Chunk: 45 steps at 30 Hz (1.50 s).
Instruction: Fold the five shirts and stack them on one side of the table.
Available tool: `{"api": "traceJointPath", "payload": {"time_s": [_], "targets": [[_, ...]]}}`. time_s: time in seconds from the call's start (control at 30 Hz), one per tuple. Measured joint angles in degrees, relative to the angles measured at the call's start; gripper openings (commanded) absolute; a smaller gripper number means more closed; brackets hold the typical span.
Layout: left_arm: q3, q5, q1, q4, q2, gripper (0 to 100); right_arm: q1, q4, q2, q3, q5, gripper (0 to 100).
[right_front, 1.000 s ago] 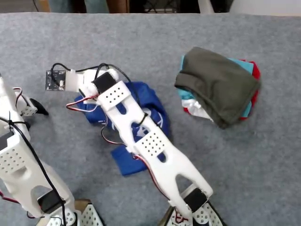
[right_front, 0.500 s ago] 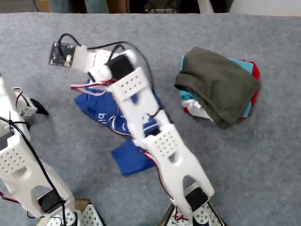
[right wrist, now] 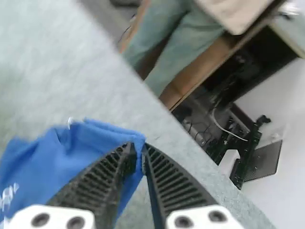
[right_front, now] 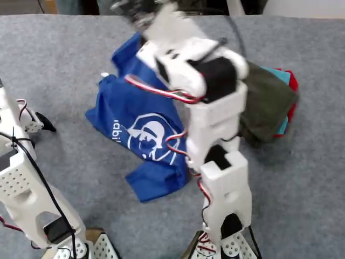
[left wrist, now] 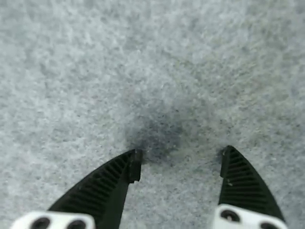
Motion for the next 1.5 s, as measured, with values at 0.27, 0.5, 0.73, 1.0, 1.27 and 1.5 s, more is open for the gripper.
{"api": "traceJointPath", "payload": {"time_s": [0.27, 0.5, 0.73, 1.0, 1.27, 1.5], "targets": [[-5.71, -20.92, 11.16, 18.55, -15.91, 29, 4.57, -20.57, -2.46, 0.26, -11.60, 1.5], [8.97, -32.26, 25.49, 16.70, -38.95, 29, 5.71, -27.69, 5.63, 5.63, -11.69, 1.5], [42.99, -32.88, 45.80, -2.29, -56.26, 29, 8.97, -29.54, 11.69, 5.71, -11.69, 1.5], [54.15, -23.56, 59.69, -16.09, -61.10, 29, 14.86, -33.58, 15.21, 5.98, -11.78, 1.5], [51.34, -3.25, 61.63, -29.80, -41.93, 29, 14.77, -33.58, 15.21, 5.98, -11.69, 1.5], [38.07, -1.93, 59.69, -18.81, -26.73, 3, 16.70, -33.58, 15.65, 5.89, -11.69, 1.5]]}}
